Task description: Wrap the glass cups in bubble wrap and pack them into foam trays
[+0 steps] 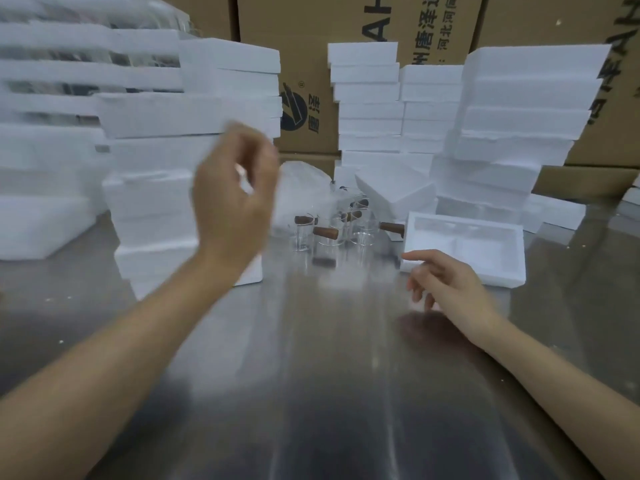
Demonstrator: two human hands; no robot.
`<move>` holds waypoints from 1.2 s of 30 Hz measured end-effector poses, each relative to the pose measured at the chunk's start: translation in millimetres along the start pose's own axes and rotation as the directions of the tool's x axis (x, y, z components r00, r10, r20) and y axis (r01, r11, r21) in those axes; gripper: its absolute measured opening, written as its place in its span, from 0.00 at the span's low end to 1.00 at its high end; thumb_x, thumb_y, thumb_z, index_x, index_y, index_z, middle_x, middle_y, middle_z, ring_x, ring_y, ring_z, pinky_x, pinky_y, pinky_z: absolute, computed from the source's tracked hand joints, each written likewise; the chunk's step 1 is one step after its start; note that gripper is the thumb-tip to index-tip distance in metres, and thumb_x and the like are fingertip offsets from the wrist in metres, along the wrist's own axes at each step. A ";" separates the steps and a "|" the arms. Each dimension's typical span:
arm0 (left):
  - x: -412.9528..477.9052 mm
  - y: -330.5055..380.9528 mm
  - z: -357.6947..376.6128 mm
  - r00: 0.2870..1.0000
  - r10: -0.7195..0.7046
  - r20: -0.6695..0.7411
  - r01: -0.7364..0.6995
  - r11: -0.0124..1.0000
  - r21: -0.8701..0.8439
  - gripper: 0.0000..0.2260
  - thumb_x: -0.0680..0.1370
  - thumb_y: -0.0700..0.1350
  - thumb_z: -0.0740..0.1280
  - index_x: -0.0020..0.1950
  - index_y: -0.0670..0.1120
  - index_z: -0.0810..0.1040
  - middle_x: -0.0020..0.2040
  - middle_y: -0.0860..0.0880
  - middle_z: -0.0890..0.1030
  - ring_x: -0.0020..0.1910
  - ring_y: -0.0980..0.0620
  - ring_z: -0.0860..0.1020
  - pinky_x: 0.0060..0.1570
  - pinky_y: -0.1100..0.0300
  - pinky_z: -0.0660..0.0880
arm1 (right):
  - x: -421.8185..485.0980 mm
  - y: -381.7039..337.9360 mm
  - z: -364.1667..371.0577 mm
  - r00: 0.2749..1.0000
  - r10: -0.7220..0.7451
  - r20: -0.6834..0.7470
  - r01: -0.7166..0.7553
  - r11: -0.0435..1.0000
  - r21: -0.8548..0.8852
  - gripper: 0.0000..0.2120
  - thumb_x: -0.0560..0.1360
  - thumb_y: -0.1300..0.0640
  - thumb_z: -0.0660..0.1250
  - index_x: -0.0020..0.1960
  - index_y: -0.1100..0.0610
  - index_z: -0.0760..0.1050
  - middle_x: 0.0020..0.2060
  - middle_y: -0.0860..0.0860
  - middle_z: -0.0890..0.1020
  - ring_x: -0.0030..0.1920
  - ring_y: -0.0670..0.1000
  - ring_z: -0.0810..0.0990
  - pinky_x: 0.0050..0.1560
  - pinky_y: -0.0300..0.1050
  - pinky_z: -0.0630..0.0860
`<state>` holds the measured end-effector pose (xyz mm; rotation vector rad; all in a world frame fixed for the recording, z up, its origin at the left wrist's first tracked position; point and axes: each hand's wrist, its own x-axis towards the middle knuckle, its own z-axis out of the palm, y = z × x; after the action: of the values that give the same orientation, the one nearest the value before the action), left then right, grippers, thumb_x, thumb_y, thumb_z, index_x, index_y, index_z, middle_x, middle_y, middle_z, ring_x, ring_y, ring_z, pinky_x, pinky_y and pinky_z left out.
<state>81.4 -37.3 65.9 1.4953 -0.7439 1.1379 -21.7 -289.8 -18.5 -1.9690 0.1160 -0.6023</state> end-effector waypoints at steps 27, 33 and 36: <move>-94.7 -23.0 51.1 0.615 -0.222 0.757 0.024 0.964 0.263 0.12 0.82 0.49 0.59 0.63 0.47 0.73 0.60 0.53 0.73 0.59 0.57 0.73 0.55 0.56 0.71 | 12.6 27.2 -23.1 0.974 -0.184 -0.136 0.021 0.665 -0.747 0.19 0.73 0.68 0.62 0.60 0.53 0.73 0.50 0.48 0.76 0.57 0.52 0.73 0.71 0.50 0.43; -90.3 -13.1 49.1 0.708 -0.075 0.702 -0.062 0.984 0.168 0.19 0.82 0.52 0.55 0.66 0.43 0.73 0.64 0.48 0.72 0.61 0.52 0.71 0.57 0.58 0.69 | 2.0 6.6 -8.5 0.874 -0.459 0.158 0.447 0.636 -0.629 0.12 0.74 0.67 0.67 0.56 0.58 0.78 0.50 0.51 0.81 0.55 0.53 0.77 0.63 0.53 0.60; -88.6 -9.8 48.6 0.768 0.005 0.641 -0.080 0.993 0.087 0.21 0.81 0.52 0.50 0.59 0.41 0.78 0.58 0.47 0.77 0.60 0.50 0.72 0.60 0.57 0.68 | -8.7 -7.5 3.6 0.774 -0.535 0.339 0.622 0.544 -0.563 0.13 0.74 0.64 0.66 0.58 0.59 0.78 0.50 0.52 0.81 0.52 0.53 0.77 0.51 0.52 0.71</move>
<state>72.1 -92.0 -19.1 2.0031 -1.1964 0.6835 -28.9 -280.4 -16.4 -2.7589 -0.5185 -0.9546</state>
